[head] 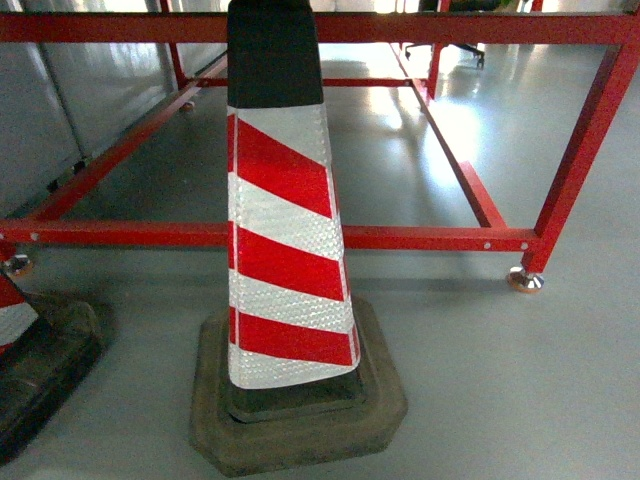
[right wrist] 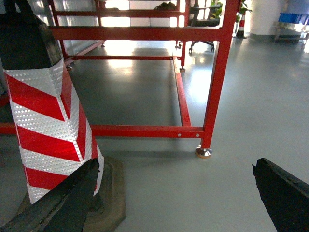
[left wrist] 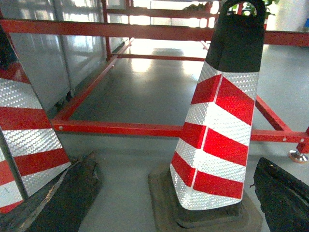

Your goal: Pick blue part to blue bin on bottom shelf

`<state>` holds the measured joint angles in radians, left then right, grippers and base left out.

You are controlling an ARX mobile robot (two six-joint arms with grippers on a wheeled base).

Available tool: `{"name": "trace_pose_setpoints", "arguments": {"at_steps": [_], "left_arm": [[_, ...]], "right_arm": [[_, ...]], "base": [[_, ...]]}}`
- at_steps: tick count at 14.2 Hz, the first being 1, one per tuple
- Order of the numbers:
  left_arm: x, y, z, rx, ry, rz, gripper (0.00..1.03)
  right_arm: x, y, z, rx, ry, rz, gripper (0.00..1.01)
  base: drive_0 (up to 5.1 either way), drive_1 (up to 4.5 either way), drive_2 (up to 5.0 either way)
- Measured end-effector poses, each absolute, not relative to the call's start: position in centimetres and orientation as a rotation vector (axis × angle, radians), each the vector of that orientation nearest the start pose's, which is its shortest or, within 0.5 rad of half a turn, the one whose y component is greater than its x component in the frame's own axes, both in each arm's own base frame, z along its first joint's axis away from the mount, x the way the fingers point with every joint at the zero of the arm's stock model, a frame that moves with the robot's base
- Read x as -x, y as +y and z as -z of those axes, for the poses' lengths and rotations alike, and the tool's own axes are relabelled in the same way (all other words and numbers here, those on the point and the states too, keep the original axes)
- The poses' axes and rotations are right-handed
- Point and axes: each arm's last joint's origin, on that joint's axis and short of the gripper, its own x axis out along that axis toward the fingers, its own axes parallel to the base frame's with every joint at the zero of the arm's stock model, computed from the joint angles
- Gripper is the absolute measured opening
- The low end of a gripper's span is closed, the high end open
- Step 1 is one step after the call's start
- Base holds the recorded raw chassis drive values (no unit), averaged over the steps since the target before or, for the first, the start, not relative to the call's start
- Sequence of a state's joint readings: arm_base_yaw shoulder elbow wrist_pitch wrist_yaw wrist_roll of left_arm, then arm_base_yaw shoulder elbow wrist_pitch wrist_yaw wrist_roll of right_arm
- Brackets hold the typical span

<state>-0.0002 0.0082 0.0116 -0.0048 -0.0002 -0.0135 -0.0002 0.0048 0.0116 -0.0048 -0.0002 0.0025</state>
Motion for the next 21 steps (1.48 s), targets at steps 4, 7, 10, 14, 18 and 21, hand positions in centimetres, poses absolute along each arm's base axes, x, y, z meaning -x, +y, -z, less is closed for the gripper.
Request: {"name": "trace_pose_setpoints", "arguments": {"at_steps": [4,7,10,14,18,21], "left_arm": [[-9.75,0.00,-16.64,0.014,0.001,0.000,0.98],[-9.75,0.00,-16.64,0.014,0.001,0.000,0.98],[-9.75,0.00,-16.64,0.014,0.001,0.000,0.98],[-9.75,0.00,-16.64,0.014,0.001,0.000,0.98],[-9.75,0.00,-16.64,0.014,0.001,0.000,0.98],[-9.75,0.00,-16.64,0.014,0.001,0.000,0.98]], "right_arm": [[-9.73,0.00,-16.66,-0.002,-0.002,0.000,0.98],[-9.73,0.00,-16.66,-0.002,-0.002,0.000,0.98],[-9.73,0.00,-16.66,-0.002,-0.002,0.000,0.98],[-9.73,0.00,-16.66,-0.002,-0.002,0.000,0.98],[-9.73,0.00,-16.66,-0.002,-0.002,0.000,0.98],[-9.73,0.00,-16.66,-0.002,-0.002,0.000,0.98]], "base": [[0.0,0.00,0.0],[0.0,0.00,0.0],[0.0,0.00,0.0],[0.0,0.00,0.0],[0.0,0.00,0.0],[0.0,0.00,0.0]]}}
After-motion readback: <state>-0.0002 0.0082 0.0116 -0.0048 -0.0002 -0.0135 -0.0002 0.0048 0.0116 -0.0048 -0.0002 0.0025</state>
